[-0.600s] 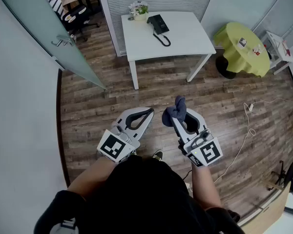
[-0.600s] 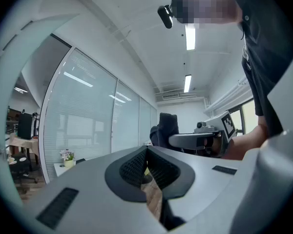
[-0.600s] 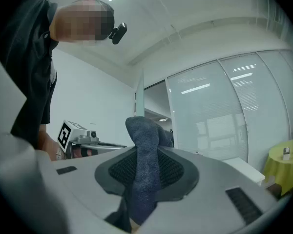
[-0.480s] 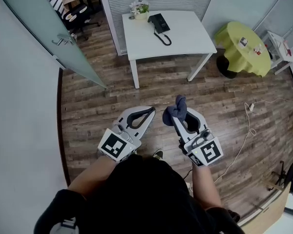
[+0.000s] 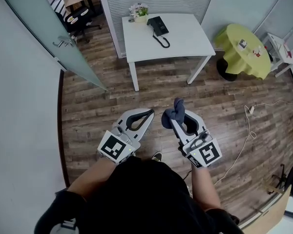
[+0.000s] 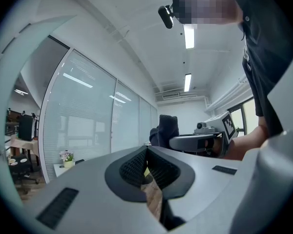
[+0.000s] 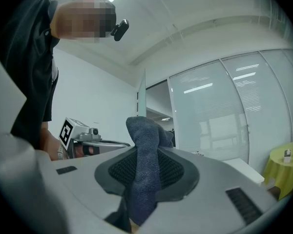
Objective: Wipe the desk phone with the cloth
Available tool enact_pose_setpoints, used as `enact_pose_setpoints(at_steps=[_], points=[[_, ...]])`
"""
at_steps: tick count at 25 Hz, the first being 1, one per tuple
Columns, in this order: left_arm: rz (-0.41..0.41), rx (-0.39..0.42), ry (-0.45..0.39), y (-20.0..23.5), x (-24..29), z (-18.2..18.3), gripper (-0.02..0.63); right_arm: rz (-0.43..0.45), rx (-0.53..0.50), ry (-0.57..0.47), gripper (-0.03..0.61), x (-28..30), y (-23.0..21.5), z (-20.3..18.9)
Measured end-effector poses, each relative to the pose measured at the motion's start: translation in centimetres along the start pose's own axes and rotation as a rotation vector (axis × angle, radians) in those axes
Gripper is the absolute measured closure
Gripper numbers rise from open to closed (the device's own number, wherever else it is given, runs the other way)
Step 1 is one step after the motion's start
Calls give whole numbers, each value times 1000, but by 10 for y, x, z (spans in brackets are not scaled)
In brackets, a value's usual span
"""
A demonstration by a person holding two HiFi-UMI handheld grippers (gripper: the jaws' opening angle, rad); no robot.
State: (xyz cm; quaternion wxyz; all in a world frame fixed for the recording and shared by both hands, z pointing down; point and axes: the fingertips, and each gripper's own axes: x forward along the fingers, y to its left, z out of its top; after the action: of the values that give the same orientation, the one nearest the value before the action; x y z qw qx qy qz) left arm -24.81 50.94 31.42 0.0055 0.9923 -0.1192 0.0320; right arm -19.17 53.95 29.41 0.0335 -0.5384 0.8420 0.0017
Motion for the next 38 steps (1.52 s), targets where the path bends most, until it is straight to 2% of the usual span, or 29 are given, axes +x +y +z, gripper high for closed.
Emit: enact_pose_setpoints(at_steps=[5, 12, 15, 18, 25, 28, 32, 38], points=[[14, 9, -17, -17, 9, 6, 604, 24, 2, -2, 465, -17, -5, 2], [45, 11, 1, -35, 26, 8, 604, 48, -8, 8, 465, -34, -17, 3], [60, -9, -21, -33, 35, 7, 604, 50, -4, 9, 465, -34, -26, 1], [54, -3, 7, -24, 39, -2, 604, 47, 9, 10, 465, -26, -35, -1], [38, 1, -2, 21, 55, -9, 604, 41, 11, 17, 465, 16, -60, -10], [46, -14, -28, 51, 64, -4, 604, 40, 11, 21, 465, 41, -74, -8], [33, -9, -14, 95, 74, -6, 604, 41, 2, 28, 465, 80, -91, -7], [15, -27, -38, 151, 88, -4, 604, 39, 4, 37, 465, 131, -113, -13]])
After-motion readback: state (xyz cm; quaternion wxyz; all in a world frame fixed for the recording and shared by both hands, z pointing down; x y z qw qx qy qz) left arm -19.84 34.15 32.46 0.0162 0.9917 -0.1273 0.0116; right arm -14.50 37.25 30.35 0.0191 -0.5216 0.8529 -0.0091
